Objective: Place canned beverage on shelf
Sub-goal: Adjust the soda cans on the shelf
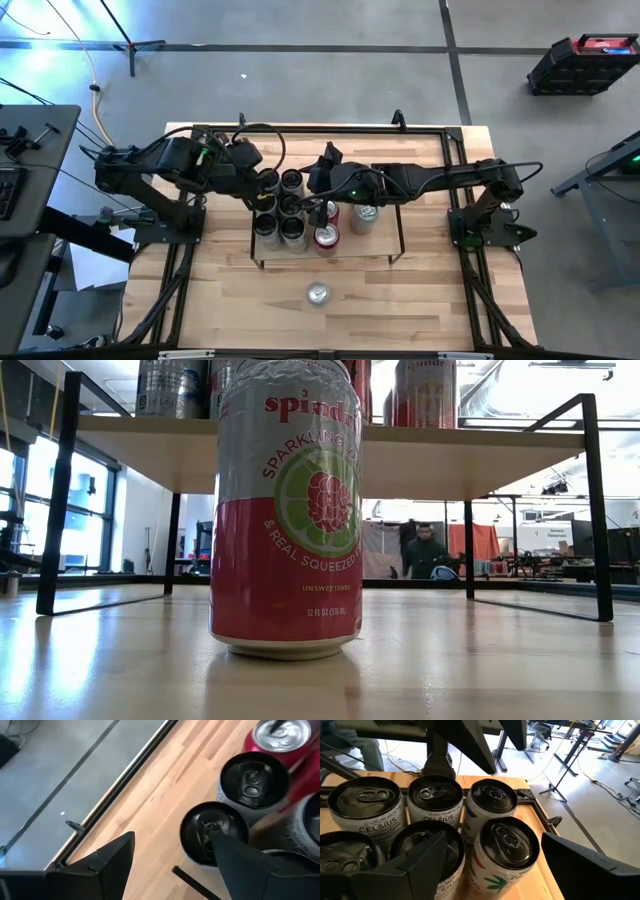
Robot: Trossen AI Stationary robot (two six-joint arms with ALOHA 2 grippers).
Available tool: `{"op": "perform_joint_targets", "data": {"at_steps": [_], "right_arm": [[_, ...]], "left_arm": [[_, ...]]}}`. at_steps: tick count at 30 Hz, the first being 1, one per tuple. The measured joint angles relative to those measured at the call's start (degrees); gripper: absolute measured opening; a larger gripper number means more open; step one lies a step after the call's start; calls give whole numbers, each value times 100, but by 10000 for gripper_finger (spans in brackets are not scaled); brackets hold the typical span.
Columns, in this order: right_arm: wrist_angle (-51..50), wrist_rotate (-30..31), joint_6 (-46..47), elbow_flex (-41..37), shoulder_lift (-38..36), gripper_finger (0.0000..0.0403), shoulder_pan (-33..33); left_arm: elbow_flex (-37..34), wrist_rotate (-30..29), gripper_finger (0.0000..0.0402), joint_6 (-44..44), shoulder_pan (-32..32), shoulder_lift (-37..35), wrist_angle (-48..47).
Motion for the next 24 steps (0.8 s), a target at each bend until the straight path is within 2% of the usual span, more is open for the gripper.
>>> {"op": "perform_joint_targets", "data": {"at_steps": [24], "right_arm": [[-32,-5,108,0,2,311,130]], "left_arm": [[0,189,257,-127,130,320,-1]]}}
